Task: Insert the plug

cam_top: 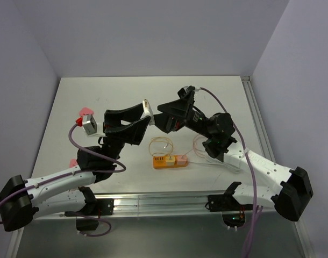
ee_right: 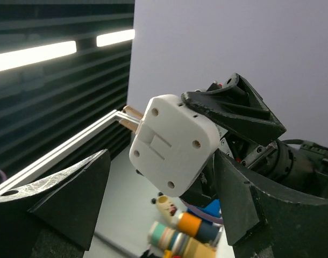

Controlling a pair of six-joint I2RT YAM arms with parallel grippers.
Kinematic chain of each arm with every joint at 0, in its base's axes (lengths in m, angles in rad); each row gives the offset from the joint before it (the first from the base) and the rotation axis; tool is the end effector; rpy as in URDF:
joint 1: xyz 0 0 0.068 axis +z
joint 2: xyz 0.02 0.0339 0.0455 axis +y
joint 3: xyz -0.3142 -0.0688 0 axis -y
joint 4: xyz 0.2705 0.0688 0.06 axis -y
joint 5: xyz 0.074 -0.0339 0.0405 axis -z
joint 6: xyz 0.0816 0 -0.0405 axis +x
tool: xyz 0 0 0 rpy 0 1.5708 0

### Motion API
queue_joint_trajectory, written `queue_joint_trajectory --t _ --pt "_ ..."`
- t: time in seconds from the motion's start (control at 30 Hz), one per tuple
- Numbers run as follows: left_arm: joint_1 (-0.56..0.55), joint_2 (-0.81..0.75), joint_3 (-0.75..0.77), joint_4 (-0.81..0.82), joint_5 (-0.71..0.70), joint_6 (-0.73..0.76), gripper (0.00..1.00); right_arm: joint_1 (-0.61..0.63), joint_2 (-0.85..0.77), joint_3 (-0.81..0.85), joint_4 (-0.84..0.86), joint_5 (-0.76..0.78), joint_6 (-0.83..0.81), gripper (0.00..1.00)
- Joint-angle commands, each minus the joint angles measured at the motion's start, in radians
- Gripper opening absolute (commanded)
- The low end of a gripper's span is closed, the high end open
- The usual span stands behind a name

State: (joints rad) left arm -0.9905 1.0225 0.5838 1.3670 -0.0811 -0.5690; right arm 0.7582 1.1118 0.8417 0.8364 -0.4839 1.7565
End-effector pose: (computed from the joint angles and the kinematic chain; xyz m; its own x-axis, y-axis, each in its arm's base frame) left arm 0.1260 -0.1801 0.4454 -0.0650 -0.8804 -0.4698 0.9163 0.1338 -0.3775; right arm 0.1779 0.2207 0.4593 -0.9503 0.2982 -0.0895 -0.2178 -0.4314 0.8755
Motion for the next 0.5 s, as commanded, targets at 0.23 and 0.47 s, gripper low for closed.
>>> queue_joint_trajectory --t 0.23,0.47 --pt "-0.014 0.073 -0.019 0.236 0.086 0.095 0.01 0.016 0.072 0.045 0.369 0.051 0.247 0.81" --pt "-0.014 0.053 0.022 0.124 0.099 0.132 0.0 0.007 0.011 0.082 0.167 -0.015 0.086 0.81"
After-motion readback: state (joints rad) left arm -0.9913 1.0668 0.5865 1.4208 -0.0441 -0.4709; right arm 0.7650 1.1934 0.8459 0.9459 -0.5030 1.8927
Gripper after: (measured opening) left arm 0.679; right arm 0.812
